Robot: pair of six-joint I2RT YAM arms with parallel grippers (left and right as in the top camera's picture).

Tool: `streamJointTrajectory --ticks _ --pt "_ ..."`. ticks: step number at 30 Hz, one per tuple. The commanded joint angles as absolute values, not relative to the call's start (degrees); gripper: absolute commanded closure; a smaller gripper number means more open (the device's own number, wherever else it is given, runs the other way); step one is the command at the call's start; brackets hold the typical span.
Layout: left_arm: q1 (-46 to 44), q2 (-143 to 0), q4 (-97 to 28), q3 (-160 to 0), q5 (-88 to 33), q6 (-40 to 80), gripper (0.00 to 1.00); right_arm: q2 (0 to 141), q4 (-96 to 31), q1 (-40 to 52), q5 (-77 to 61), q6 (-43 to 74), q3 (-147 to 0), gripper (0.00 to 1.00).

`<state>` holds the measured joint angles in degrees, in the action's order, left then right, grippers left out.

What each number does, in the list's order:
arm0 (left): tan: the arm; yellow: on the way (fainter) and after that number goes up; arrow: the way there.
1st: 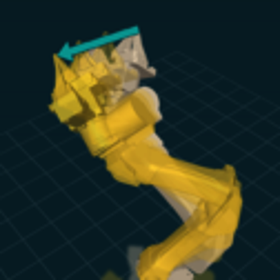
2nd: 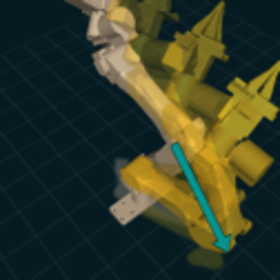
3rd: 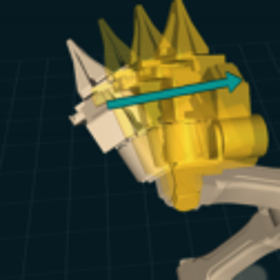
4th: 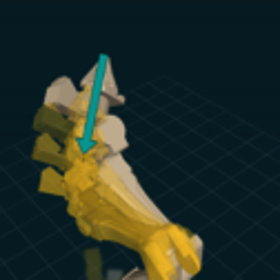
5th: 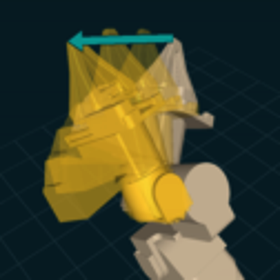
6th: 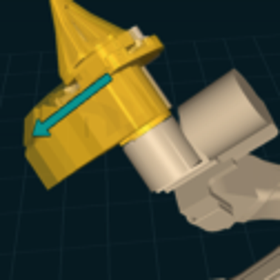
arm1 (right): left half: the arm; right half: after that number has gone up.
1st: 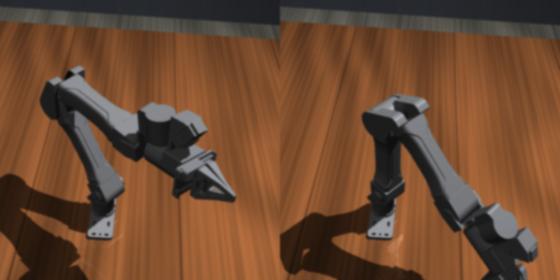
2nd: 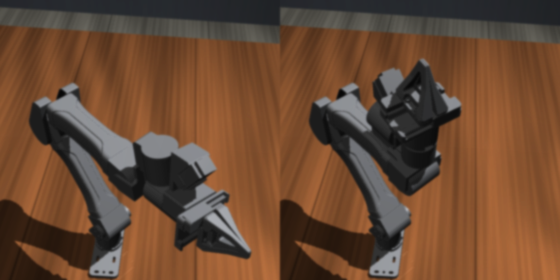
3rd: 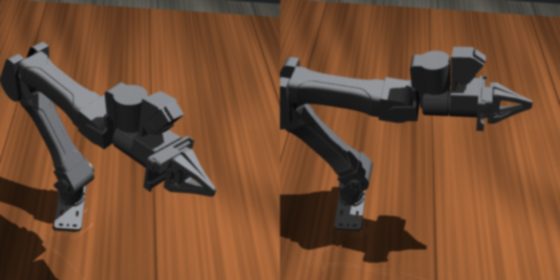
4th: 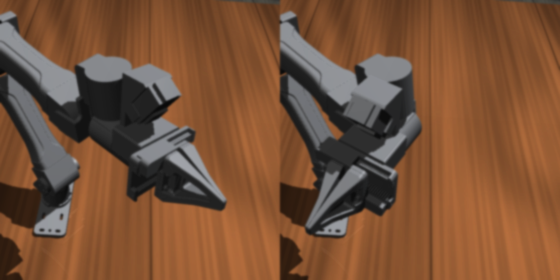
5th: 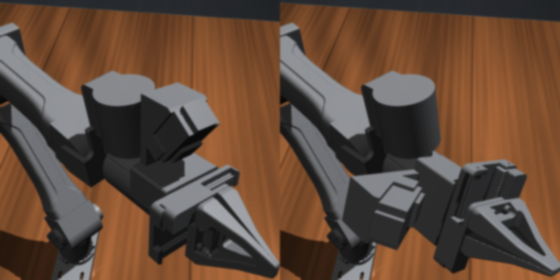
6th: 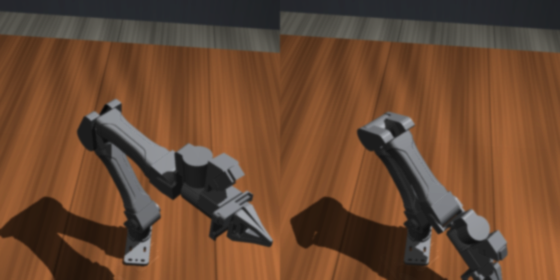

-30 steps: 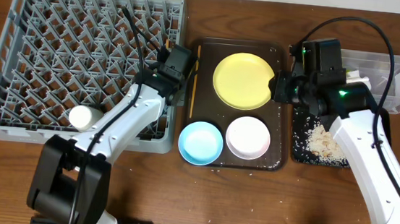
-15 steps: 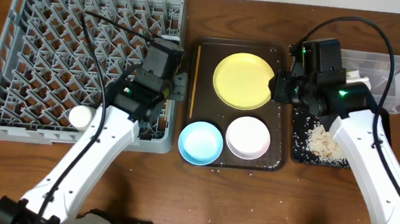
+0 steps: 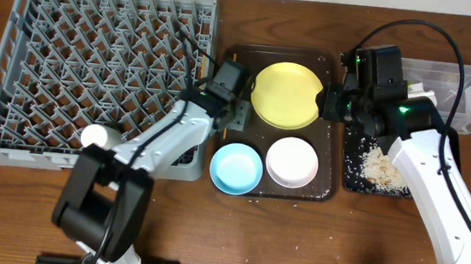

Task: Sort waste into correct bins and load items into the dishwasher
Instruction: 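Reach the left gripper back to the remaining chopstick on the tray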

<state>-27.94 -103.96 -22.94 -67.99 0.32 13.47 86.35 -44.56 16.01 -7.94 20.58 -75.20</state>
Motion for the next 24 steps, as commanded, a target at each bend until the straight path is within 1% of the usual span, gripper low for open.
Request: streamJointTrajectory --ticks 1,4,7,13,16,18,24 --pt "-29.1 -108.4 -21.3 -68.6 0.7 13.1 0.37 85.4 -44.6 15.8 -7.8 21.0 -75.3 0.61" --pt "-29.9 -111.3 -20.1 -68.6 2.5 13.1 0.37 85.4 -44.6 15.8 -7.7 21.0 -75.3 0.61" --pt "-30.2 -113.6 -19.8 -68.6 7.6 13.2 0.40 85.4 -44.6 15.8 -7.8 21.0 -75.3 0.61" --pt "-30.2 -114.5 -17.6 -68.6 14.0 13.2 0.40 85.4 -44.6 15.8 -7.8 21.0 -75.3 0.61" --pt "-30.2 -114.5 -15.6 -68.6 14.2 13.2 0.40 85.4 -44.6 15.8 -7.8 21.0 -75.3 0.61" --pt "-30.2 -114.6 -14.9 -68.6 14.2 13.2 0.44 85.4 -44.6 15.8 -7.8 21.0 -75.3 0.61" --pt "-30.2 -116.9 -13.6 -68.6 14.1 13.5 0.49 85.4 -44.6 15.8 -7.8 21.0 -75.3 0.61"
